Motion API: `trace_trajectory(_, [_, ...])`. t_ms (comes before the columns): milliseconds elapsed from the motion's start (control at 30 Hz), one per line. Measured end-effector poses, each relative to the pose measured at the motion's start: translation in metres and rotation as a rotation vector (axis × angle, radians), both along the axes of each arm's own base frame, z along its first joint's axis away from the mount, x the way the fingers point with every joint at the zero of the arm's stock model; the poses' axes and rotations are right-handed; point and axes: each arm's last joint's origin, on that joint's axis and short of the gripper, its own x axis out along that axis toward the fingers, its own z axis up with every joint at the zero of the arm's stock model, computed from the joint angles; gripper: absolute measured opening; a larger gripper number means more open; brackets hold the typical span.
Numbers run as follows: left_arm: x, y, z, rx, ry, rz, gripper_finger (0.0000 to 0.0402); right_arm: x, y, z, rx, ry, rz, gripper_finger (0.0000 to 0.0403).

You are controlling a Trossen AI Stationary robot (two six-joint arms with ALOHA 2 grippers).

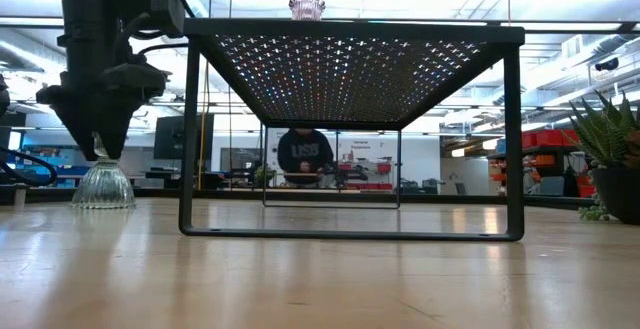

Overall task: Pick & Place candle stick holders
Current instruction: Put the green candle holder on the shelf

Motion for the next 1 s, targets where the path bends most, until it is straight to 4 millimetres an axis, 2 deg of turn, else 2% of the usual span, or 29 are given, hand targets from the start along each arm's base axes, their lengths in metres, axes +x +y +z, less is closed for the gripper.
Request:
trace_trajectory(67, [0.000, 0.000, 0.000, 0.000, -0.002, 0.000, 0.0214, 0.000, 0.000, 0.000, -0.001, 0.001, 0.000, 0.0197])
trace_trajectory(200, [0.000, 0.000, 0.000, 0.003, 0.000, -0.006, 0.0161, 0.000, 0.000, 0.000, -0.001, 0.002, 0.000, 0.0197])
trace_trajectory(400, [0.001, 0.000, 0.000, -0.003, -0.003, -0.031, 0.0161, 0.000, 0.000, 0.000, -0.001, 0.002, 0.000, 0.0197])
trace_trajectory(600, [0.005, -0.008, 0.009, -0.136, -0.034, -0.148, 0.0161, 0.000, 0.000, 0.000, -0.002, 0.004, -0.001, 0.0197])
trace_trajectory(800, [0.014, -0.021, 0.048, -0.129, -0.088, -0.231, 0.0161, 0.000, -0.001, 0.000, -0.003, 0.004, -0.004, 0.0197])
trace_trajectory(1000, [0.023, -0.039, 0.115, -0.101, -0.267, -0.291, 0.0161, 0.001, -0.002, -0.001, -0.003, 0.004, -0.009, 0.0197])
